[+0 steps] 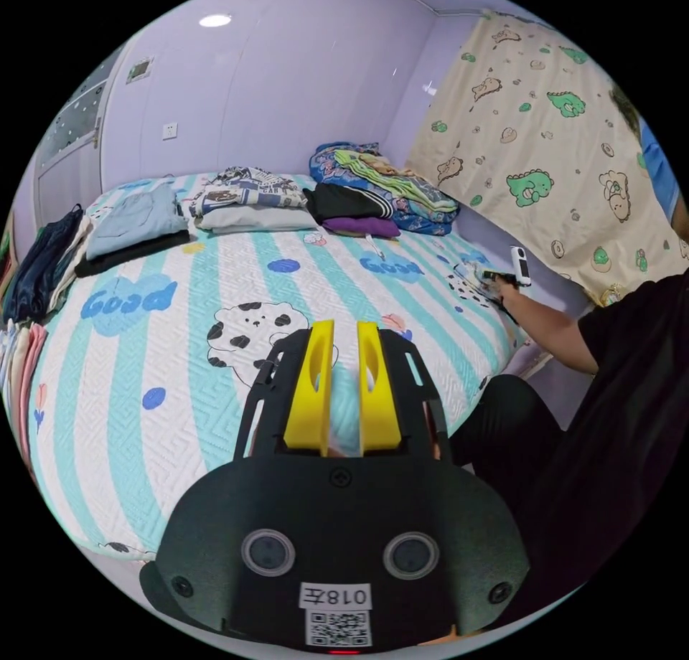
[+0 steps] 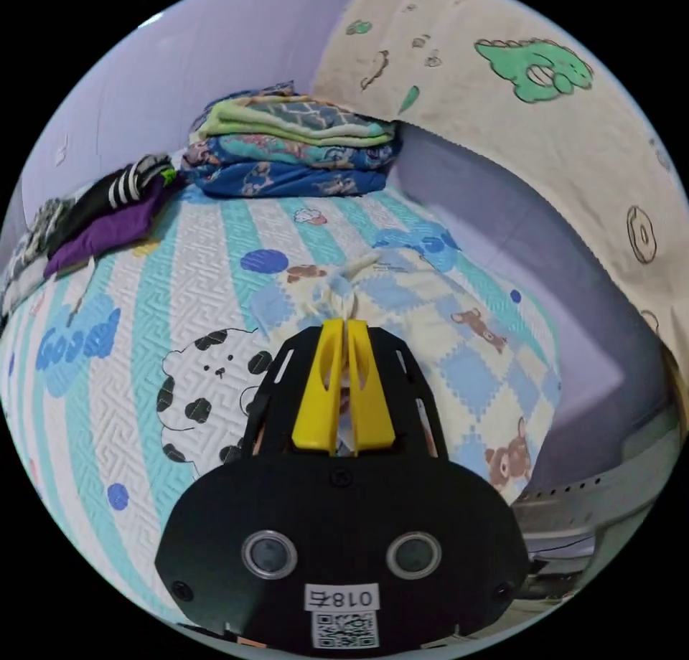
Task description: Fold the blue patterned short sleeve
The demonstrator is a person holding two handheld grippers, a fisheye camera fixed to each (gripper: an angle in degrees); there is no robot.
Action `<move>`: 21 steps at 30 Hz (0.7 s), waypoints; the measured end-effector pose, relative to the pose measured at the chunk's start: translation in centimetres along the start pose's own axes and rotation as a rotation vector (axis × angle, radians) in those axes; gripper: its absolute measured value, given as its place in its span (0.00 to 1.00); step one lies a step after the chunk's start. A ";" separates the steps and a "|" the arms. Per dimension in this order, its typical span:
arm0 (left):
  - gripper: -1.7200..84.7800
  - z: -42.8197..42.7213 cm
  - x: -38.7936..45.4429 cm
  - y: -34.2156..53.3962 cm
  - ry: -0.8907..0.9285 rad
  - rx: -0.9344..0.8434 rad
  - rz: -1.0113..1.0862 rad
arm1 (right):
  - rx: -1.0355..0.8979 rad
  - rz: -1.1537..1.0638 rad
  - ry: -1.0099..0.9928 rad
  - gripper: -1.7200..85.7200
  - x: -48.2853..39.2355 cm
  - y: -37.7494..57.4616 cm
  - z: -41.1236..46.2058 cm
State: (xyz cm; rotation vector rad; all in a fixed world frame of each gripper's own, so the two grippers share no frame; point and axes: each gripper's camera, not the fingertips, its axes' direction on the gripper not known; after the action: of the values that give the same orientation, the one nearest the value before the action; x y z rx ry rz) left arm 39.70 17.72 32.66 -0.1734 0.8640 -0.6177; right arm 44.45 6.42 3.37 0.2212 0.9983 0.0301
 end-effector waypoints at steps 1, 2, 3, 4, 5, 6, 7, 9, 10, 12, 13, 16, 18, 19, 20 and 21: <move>0.09 -0.3 0.0 0.0 0.010 0.014 -0.002 | 0.025 0.036 -0.052 0.01 1.2 0.4 -0.8; 0.09 -0.6 0.0 0.0 0.027 0.033 -0.008 | 0.093 0.114 -0.197 0.01 3.8 1.5 -2.6; 0.09 -0.7 0.1 0.0 0.039 0.043 -0.011 | 0.163 0.181 -0.368 0.01 6.5 2.8 -4.3; 0.09 -1.0 0.1 -0.1 0.070 0.060 -0.010 | 0.189 0.202 -0.453 0.01 7.7 3.5 -5.0; 0.09 -1.2 0.3 -0.2 0.098 0.076 -0.007 | 0.231 0.222 -0.615 0.01 9.9 4.9 -6.4; 0.09 -1.2 0.4 -0.3 0.110 0.084 -0.005 | 0.275 0.222 -0.775 0.01 11.6 6.4 -7.8; 0.10 -1.3 0.7 -0.4 0.127 0.099 -0.003 | 0.294 0.212 -0.860 0.01 12.3 7.1 -8.5; 0.10 -1.4 1.0 -0.4 0.157 0.123 -0.002 | 0.329 0.140 -1.189 0.01 13.1 9.7 -11.6; 0.11 -1.4 1.3 -0.3 0.172 0.138 -0.006 | 0.325 0.121 -1.263 0.01 12.9 10.3 -12.4; 0.11 -1.7 1.6 -0.1 0.190 0.162 -0.014 | 0.309 0.058 -1.570 0.01 11.3 12.9 -15.9; 0.11 -2.0 1.9 0.0 0.198 0.172 -0.009 | 0.316 0.060 -1.660 0.01 10.9 13.6 -16.7; 0.12 -2.6 2.8 0.0 0.182 0.178 0.031 | 0.346 -0.012 -2.006 0.01 9.1 16.4 -21.7; 0.13 -2.8 3.4 -0.1 0.169 0.178 0.066 | 0.380 -0.092 -2.145 0.01 9.1 18.3 -25.7; 0.13 -2.8 3.9 -0.2 0.166 0.178 0.087 | 0.384 -0.102 -2.165 0.01 9.3 18.8 -26.5; 0.14 -2.6 4.6 -0.4 0.164 0.175 0.114 | 0.379 -0.114 -2.179 0.01 10.0 19.8 -27.7; 0.14 -2.4 4.9 -0.5 0.162 0.173 0.128 | 0.367 -0.110 -2.182 0.01 10.8 21.0 -28.6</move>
State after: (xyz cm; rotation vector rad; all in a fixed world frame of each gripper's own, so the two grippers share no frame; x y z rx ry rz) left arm 40.05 14.79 28.02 0.0891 0.9649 -0.5883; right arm 27.96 33.16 -16.38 0.3611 -1.1781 -0.4219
